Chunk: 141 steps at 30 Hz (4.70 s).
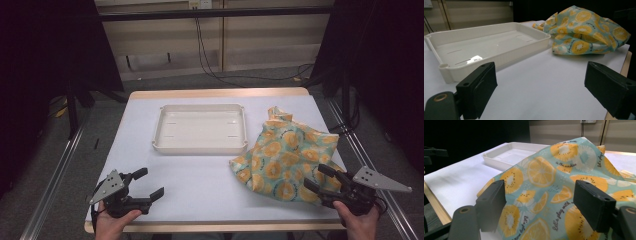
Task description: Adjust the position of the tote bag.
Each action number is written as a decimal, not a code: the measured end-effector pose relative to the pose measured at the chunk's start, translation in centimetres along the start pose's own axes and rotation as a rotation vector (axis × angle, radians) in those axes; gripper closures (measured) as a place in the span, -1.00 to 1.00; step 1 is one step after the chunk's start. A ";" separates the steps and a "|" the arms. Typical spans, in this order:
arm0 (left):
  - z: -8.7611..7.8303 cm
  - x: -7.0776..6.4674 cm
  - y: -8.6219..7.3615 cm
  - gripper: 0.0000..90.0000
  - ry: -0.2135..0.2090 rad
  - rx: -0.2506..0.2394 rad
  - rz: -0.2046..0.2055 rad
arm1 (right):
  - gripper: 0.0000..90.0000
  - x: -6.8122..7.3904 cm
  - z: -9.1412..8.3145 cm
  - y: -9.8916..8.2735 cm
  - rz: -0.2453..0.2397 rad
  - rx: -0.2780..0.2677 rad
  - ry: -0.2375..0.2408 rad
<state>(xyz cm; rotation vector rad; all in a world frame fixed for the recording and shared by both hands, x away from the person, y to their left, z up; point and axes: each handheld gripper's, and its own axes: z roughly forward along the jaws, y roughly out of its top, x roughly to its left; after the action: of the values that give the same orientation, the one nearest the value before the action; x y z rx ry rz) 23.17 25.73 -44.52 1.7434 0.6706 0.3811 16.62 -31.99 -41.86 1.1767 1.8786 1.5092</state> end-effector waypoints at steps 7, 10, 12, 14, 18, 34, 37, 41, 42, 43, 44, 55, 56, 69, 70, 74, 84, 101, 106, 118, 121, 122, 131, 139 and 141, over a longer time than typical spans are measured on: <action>0.0 0.1 0.0 -0.76 0.013 0.004 0.006 | -0.40 0.0 0.0 0.1 0.002 -0.007 0.026; 0.1 0.2 -0.1 -0.75 0.030 0.003 0.003 | -0.40 -0.2 0.0 0.4 0.011 -0.013 0.048; 0.1 0.2 0.0 -0.75 0.038 0.004 0.008 | -0.38 -0.2 0.1 0.5 0.021 -0.014 0.051; -0.1 -0.1 0.1 -0.69 0.027 -0.005 0.006 | -0.35 -0.2 0.2 0.6 0.014 -0.002 0.066; -0.3 -0.4 0.2 -0.68 0.019 -0.005 0.012 | -0.40 0.1 1.1 1.2 -0.020 0.061 0.101; 0.3 0.1 0.5 -0.65 -0.006 0.010 -0.007 | -0.42 -3.1 5.8 6.3 -0.073 0.089 0.046; 0.3 0.1 0.4 -0.65 -0.006 0.013 -0.011 | -0.41 -3.7 6.6 7.0 -0.069 0.103 0.052; 0.2 0.2 0.4 -0.65 -0.002 0.013 -0.012 | -0.39 -5.2 8.2 8.1 -0.038 0.137 0.052; 0.1 0.3 0.3 -0.65 -0.006 0.014 -0.042 | -0.40 -6.0 8.9 8.2 -0.011 0.152 0.060; 0.1 0.4 0.3 -0.65 0.010 0.019 -0.041 | -0.40 -6.3 9.3 8.2 -0.008 0.159 0.064; 0.1 0.4 0.3 -0.65 0.006 0.017 -0.045 | -0.41 -6.7 9.6 8.2 -0.002 0.166 0.058; 0.1 0.6 0.2 -0.66 -0.004 0.013 -0.059 | -0.33 -8.7 12.2 7.6 0.048 0.225 0.083; 0.1 0.5 0.2 -0.66 -0.007 0.016 -0.054 | -0.30 -8.8 12.6 7.3 0.049 0.235 0.086; 0.0 0.3 0.3 -0.66 -0.004 0.021 -0.052 | 0.68 -8.6 13.3 6.0 0.037 0.284 0.073; 0.0 0.5 0.3 -0.66 -0.023 0.021 -0.066 | 0.84 -8.5 13.2 6.0 0.029 0.280 0.083; -0.1 0.5 0.4 -0.66 -0.026 0.017 -0.060 | 0.99 -8.3 13.1 6.0 0.024 0.265 0.103; 0.8 0.1 0.5 -0.49 -0.048 0.047 -0.043 | 1.00 -7.4 11.7 6.9 0.020 0.212 0.109; 3.4 -1.7 2.4 0.03 -0.173 0.071 0.016 | 1.00 -3.3 9.3 8.0 -0.036 0.143 0.181; 5.2 -2.6 3.5 0.00 -0.234 0.058 0.022 | 1.00 -1.8 8.9 7.7 -0.077 0.165 0.212; 10.9 -3.6 5.5 0.28 -0.335 0.068 0.032 | 1.00 1.3 8.0 6.8 -0.105 0.150 0.272; 12.3 -4.4 5.9 0.35 -0.367 0.070 0.046 | 1.00 1.9 7.8 6.2 -0.107 0.163 0.284; 12.7 -4.6 6.1 0.38 -0.373 0.073 0.054 | 1.00 2.0 7.8 6.0 -0.101 0.163 0.289; 16.3 -6.5 7.7 0.56 -0.435 0.053 0.062 | 1.00 4.5 6.2 5.1 -0.125 0.163 0.332; 19.6 -8.0 8.3 0.60 -0.475 0.043 0.052 | 0.99 4.0 7.3 2.0 -0.082 0.232 0.350; 19.9 -8.1 8.4 0.60 -0.461 0.061 0.052 | 0.99 4.1 7.5 1.7 -0.079 0.243 0.352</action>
<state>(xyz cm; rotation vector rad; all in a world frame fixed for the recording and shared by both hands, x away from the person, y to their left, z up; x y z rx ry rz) 30.26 4.03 -41.27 1.8241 0.3062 -0.0126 20.83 -24.43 -41.87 0.9680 2.3680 1.5574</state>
